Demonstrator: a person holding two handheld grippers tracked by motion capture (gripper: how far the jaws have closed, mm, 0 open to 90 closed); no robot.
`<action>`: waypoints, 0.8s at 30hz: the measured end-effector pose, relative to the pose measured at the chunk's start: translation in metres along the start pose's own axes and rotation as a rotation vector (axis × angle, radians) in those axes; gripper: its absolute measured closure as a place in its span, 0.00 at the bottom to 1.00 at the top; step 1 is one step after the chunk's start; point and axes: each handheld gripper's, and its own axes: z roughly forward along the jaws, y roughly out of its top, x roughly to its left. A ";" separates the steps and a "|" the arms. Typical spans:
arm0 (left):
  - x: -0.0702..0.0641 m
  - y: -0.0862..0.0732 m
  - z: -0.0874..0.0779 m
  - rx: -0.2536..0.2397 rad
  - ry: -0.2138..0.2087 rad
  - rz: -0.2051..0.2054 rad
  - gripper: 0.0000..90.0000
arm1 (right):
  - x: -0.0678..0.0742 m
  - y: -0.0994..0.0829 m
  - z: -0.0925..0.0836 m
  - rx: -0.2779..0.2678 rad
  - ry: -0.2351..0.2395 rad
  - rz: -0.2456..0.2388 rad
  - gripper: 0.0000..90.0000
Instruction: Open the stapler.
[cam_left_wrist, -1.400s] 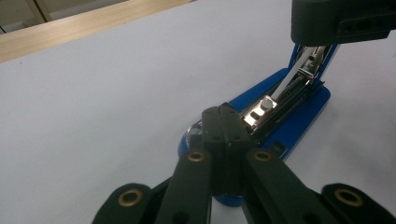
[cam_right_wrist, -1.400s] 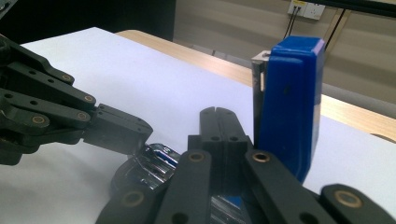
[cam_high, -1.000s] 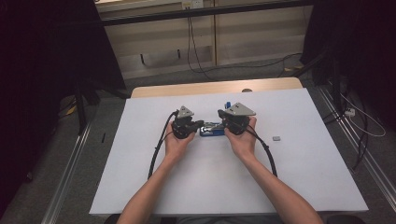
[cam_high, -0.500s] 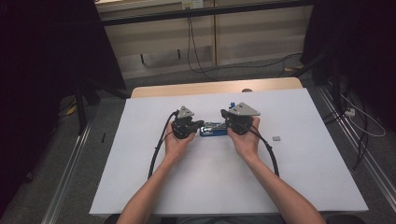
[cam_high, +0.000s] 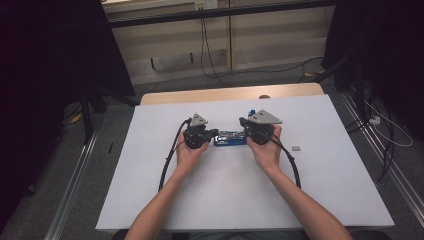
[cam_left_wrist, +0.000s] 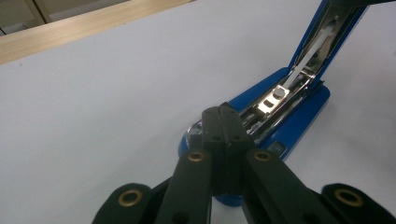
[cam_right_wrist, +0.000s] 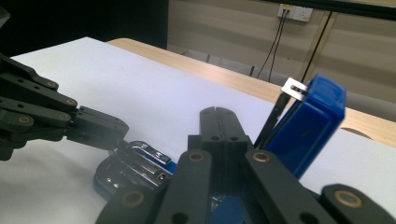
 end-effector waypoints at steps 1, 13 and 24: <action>0.000 0.000 0.000 0.000 0.000 0.000 1.00 | -0.001 0.000 -0.001 0.000 -0.002 0.001 1.00; 0.000 0.000 0.000 0.000 -0.001 -0.001 1.00 | -0.011 -0.005 -0.008 0.002 -0.033 0.009 1.00; -0.001 0.000 0.000 0.003 0.001 0.001 1.00 | -0.019 -0.004 -0.016 0.002 -0.053 0.011 1.00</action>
